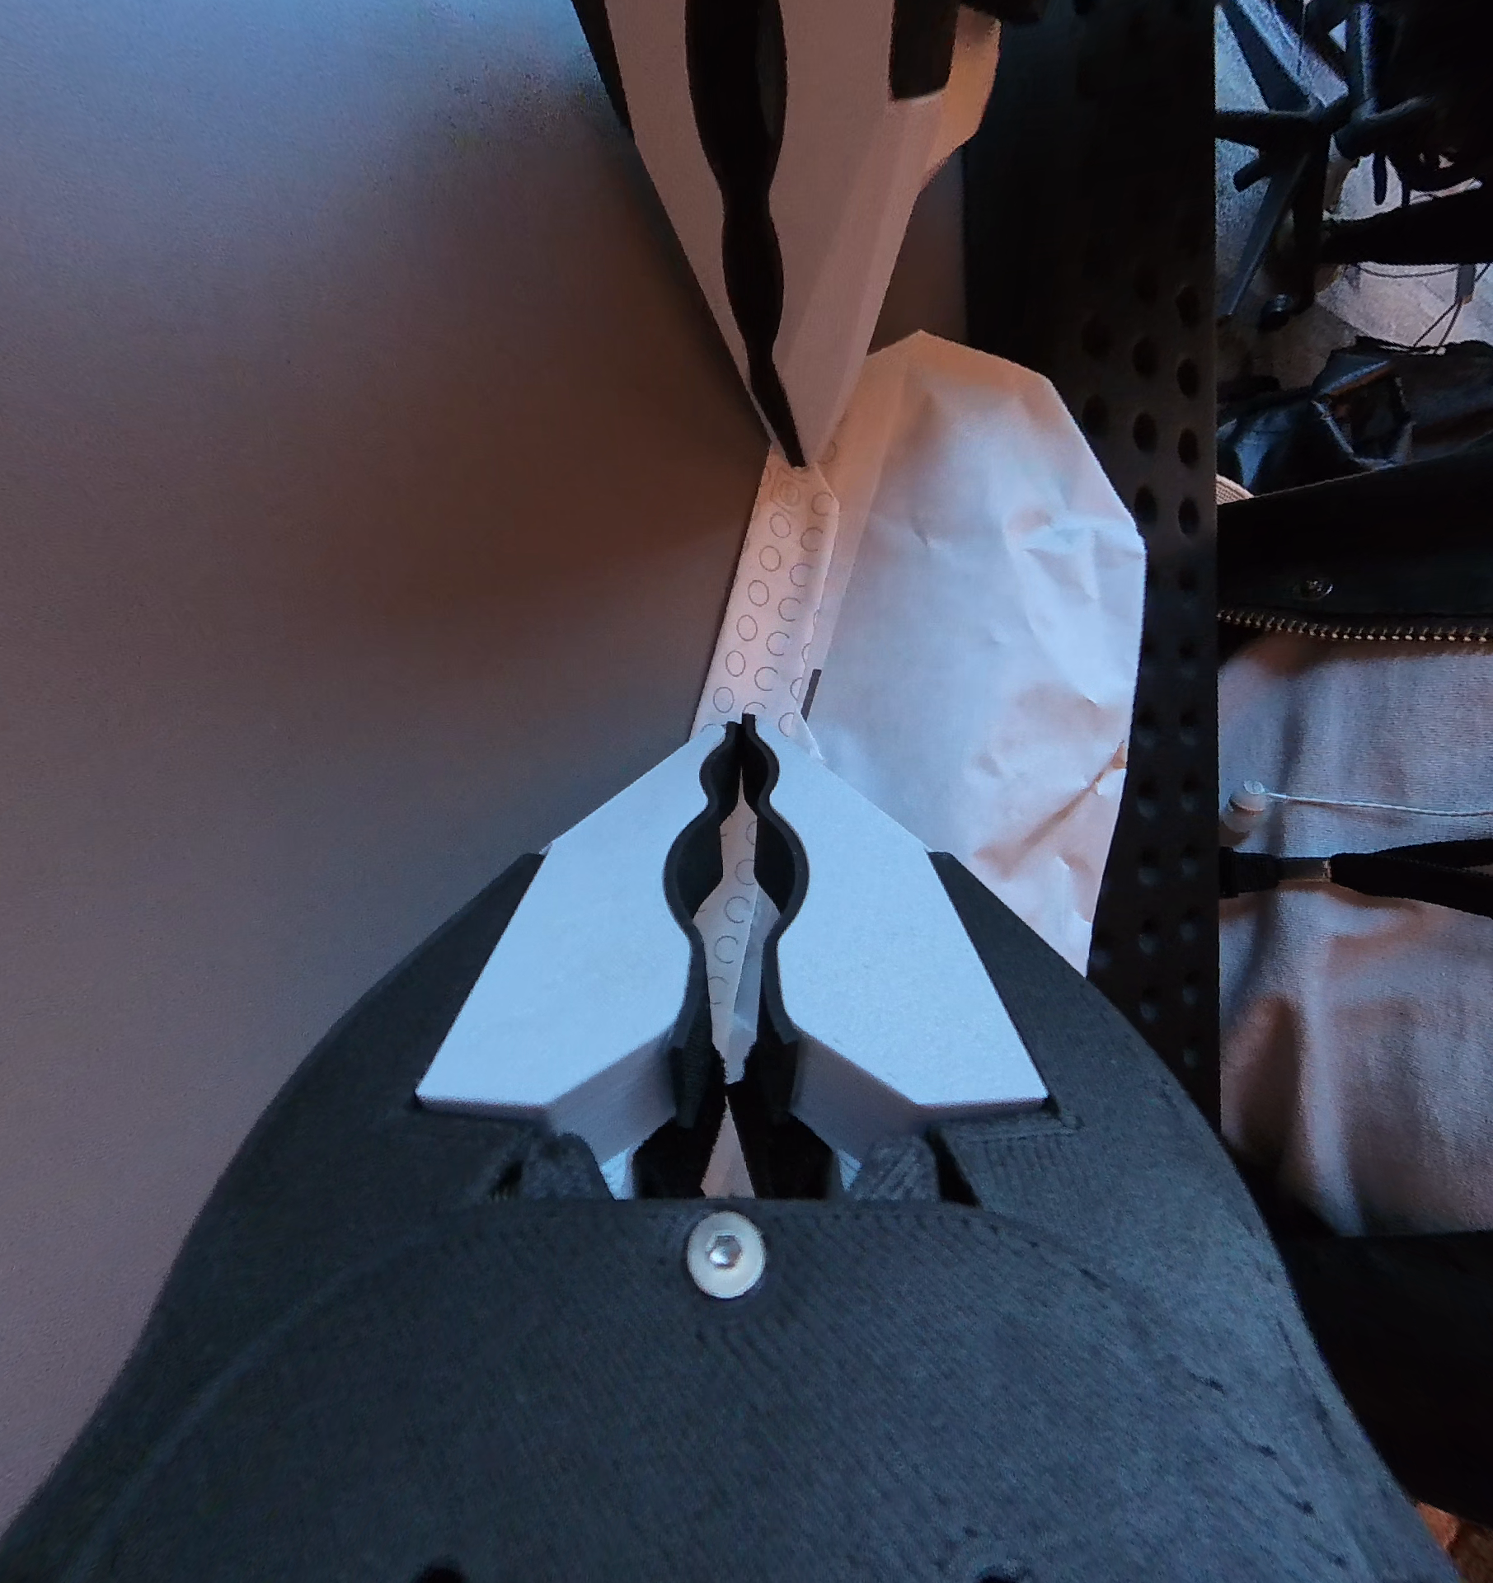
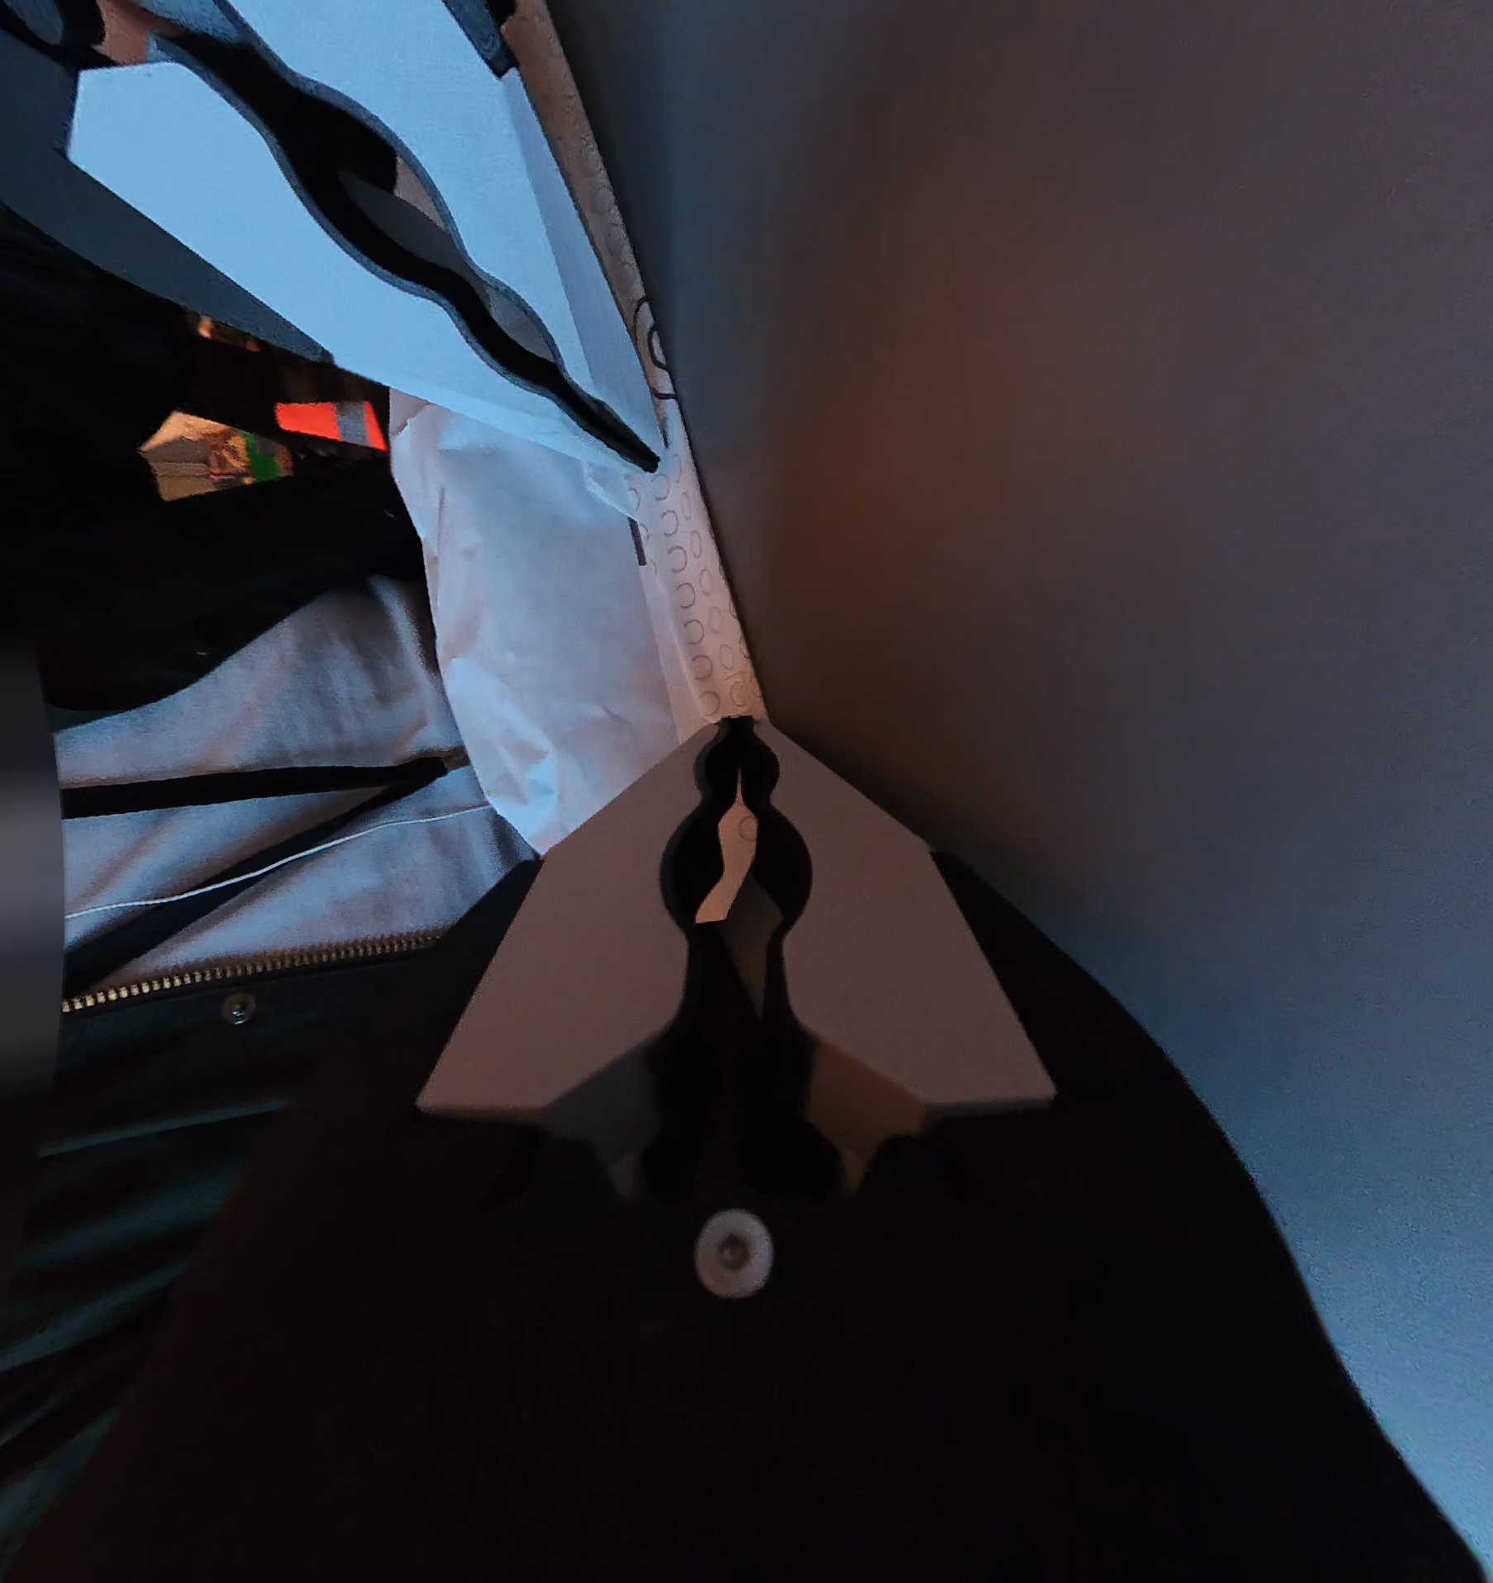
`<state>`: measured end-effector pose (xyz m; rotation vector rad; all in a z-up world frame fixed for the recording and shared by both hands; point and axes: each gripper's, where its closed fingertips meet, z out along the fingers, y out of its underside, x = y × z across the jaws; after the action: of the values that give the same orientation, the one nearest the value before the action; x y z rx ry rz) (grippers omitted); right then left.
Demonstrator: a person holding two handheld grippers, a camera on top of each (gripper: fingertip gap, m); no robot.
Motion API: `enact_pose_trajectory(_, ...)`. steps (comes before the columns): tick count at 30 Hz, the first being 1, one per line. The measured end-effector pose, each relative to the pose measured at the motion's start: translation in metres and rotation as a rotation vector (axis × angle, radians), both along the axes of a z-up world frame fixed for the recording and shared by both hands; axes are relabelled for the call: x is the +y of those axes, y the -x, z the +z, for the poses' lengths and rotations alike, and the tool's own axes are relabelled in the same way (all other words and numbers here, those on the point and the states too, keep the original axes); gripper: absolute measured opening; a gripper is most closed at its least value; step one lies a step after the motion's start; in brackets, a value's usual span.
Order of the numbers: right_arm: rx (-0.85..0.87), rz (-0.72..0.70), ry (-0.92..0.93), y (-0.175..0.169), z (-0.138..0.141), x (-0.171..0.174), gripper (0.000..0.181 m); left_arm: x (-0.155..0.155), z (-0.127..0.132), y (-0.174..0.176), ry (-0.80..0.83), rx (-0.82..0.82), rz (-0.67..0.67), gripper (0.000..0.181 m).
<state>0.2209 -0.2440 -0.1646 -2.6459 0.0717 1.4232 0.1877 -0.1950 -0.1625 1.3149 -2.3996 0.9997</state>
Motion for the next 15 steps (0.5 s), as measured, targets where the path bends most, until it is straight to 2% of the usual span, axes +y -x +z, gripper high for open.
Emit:
enact_pose_trajectory(7,-0.063,0.026,-0.041,0.0012,0.0004,-0.0042,0.002,-0.0012,-0.0001,-0.0017,-0.022,-0.008,-0.008,0.0)
enact_pose_trajectory(15,-0.062,0.024,-0.017,0.004,0.0005,-0.0099,0.002,-0.0036,0.0,-0.0028,-0.008,-0.005,-0.011,0.0)
